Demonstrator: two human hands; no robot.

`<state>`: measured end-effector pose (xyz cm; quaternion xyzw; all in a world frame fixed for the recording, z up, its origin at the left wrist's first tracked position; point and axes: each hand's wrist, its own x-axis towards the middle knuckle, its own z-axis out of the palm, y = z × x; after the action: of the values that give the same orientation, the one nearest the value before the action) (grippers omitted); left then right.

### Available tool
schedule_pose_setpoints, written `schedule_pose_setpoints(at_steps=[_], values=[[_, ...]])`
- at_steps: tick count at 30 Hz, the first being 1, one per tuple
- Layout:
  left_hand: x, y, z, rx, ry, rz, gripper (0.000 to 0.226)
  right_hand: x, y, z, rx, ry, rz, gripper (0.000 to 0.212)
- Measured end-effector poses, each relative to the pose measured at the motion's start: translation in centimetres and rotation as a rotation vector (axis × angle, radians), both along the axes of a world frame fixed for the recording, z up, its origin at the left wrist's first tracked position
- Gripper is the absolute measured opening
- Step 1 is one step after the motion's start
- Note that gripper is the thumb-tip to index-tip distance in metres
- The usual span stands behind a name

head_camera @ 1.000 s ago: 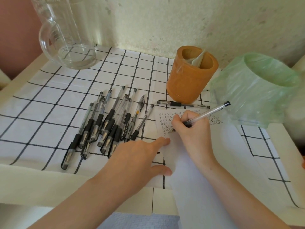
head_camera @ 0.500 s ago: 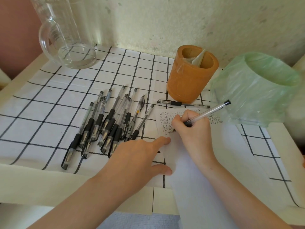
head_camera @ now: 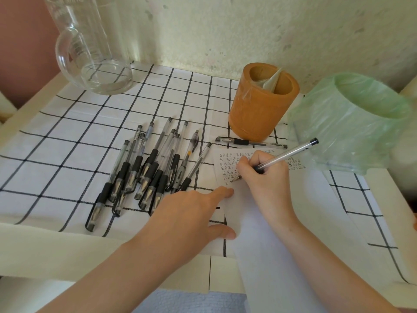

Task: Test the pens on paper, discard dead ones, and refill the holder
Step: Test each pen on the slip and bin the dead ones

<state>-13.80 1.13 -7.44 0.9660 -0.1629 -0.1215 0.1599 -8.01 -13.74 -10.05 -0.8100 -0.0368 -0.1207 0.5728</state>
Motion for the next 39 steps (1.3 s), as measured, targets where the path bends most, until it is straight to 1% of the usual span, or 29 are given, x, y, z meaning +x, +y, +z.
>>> schedule_pose_setpoints(at_steps=[4,12,19,23,33,39], values=[[0.03,-0.02,-0.01,0.000,-0.009,0.001,0.064,-0.02,0.05,-0.11,-0.023,0.004,0.014,0.036],[-0.03,-0.03,0.00,-0.004,-0.023,0.007,0.062,-0.01,-0.02,-0.23,-0.016,0.009,0.029,0.041],[-0.01,-0.05,0.01,-0.002,-0.016,0.004,0.063,-0.03,-0.07,-0.13,0.003,0.005,0.014,0.040],[-0.04,-0.04,-0.02,-0.002,-0.022,0.001,0.062,-0.05,-0.01,-0.12,-0.019,0.001,0.037,0.041],[-0.07,-0.05,-0.03,0.000,-0.028,0.003,0.062,-0.10,0.17,0.02,-0.023,0.009,0.014,0.040],[-0.09,0.00,-0.06,-0.002,-0.035,0.004,0.062,-0.21,0.21,0.12,-0.013,0.020,-0.001,0.044]])
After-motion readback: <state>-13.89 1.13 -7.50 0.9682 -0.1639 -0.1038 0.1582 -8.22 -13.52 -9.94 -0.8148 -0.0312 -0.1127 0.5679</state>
